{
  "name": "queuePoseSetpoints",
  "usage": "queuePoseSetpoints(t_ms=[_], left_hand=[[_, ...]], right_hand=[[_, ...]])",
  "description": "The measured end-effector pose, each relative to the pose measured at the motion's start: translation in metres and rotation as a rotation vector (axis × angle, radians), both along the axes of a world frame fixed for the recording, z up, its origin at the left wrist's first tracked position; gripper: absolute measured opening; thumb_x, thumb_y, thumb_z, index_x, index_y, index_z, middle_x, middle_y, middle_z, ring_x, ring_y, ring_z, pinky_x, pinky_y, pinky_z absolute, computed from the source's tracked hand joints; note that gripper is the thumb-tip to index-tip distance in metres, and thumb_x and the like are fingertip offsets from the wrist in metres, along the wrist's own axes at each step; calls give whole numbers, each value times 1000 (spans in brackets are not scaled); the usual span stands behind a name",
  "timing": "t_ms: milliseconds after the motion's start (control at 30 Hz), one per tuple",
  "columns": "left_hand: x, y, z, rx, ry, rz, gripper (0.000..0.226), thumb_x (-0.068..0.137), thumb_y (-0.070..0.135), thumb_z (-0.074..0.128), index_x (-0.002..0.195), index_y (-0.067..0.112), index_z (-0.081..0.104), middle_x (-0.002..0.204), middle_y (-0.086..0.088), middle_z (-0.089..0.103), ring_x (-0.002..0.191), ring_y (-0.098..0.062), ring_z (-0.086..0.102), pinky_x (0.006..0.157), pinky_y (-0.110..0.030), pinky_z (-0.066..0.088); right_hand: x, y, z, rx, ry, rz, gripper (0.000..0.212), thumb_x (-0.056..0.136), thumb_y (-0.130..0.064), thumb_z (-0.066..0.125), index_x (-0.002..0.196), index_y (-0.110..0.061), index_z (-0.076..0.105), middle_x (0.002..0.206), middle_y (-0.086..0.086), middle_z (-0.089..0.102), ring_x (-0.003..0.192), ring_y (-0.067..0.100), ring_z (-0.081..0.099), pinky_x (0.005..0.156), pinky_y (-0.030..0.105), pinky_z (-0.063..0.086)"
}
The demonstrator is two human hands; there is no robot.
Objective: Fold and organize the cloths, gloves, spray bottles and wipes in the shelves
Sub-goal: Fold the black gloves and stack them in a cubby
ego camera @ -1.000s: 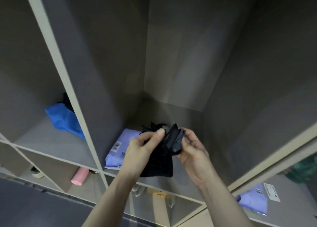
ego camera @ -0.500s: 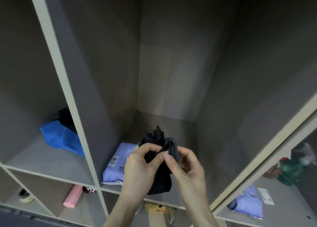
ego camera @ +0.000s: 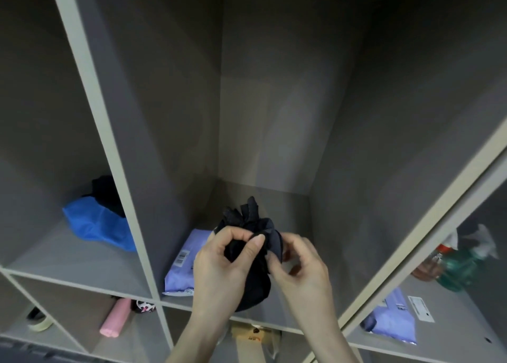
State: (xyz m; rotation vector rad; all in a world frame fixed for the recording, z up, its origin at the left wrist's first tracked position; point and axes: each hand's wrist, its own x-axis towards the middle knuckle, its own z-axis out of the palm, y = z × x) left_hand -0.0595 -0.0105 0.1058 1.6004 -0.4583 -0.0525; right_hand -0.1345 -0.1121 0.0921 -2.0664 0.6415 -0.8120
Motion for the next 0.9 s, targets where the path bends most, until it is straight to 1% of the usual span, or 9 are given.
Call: queuePoseSetpoints(t_ms=[67,100,200,267,433,500,633,767,900], left_hand=[[-1,0,1,16,16,-4,9,77,31,76,73,29,68,76,11,68,78,-4,61,72,-20,45],[-2,0,0,56,12,16,9,76,36,75,74,31,67,79,12,68,81,-3,61,74,-21,46],[-4,-3,1,301,-9,43,26,68,57,71,88,42,61,97,19,61,92,0,58,83,-29,48],[-6,-4,4,375,7,-23,24,70,53,71,87,48,55,102,20,59,96,-1,58,87,-32,48],[0,-3,4,260,88,-110,14,78,35,59,84,42,68,92,16,71,92,-2,64,87,-34,51],[2,-5,6,182,169,-167,21,88,18,57,81,28,74,83,10,74,86,-7,66,84,-33,52],[-1,-8,11,56,376,-229,26,91,9,54,77,8,75,81,-8,75,82,-19,67,77,-32,49],[-4,-10,14,-133,625,-325,22,88,6,56,79,2,76,91,-22,73,88,-34,67,85,-41,49],[-4,-13,16,-263,716,-371,26,78,20,63,83,-3,75,90,-26,71,79,-29,67,76,-35,50]], right_hand=[[1,-4,2,87,-17,-2,4,86,-27,66,83,-28,68,77,-4,64,70,12,59,63,31,49],[1,-3,3,95,-42,-27,13,87,-30,65,76,-24,67,73,0,64,66,15,59,63,36,48],[0,3,10,75,-150,-94,24,87,-32,63,67,-19,64,69,0,59,63,14,57,59,32,46],[-1,7,13,149,-210,-87,21,89,-24,62,70,-17,66,70,2,62,62,11,58,58,27,46],[-5,2,24,924,-363,85,17,88,-13,58,90,-2,70,87,15,73,81,19,68,82,33,50],[-8,-4,28,1136,-385,166,34,78,-16,58,104,4,66,102,22,70,89,27,68,85,39,50],[-6,-10,30,1293,-355,254,34,76,-19,56,102,0,67,96,20,72,78,25,71,71,34,54],[2,-15,34,1383,-324,248,27,72,-20,57,77,0,74,75,16,71,59,22,68,55,27,57],[10,-16,39,1455,-246,260,29,81,-24,57,75,-1,74,76,15,71,62,23,68,64,31,55]])
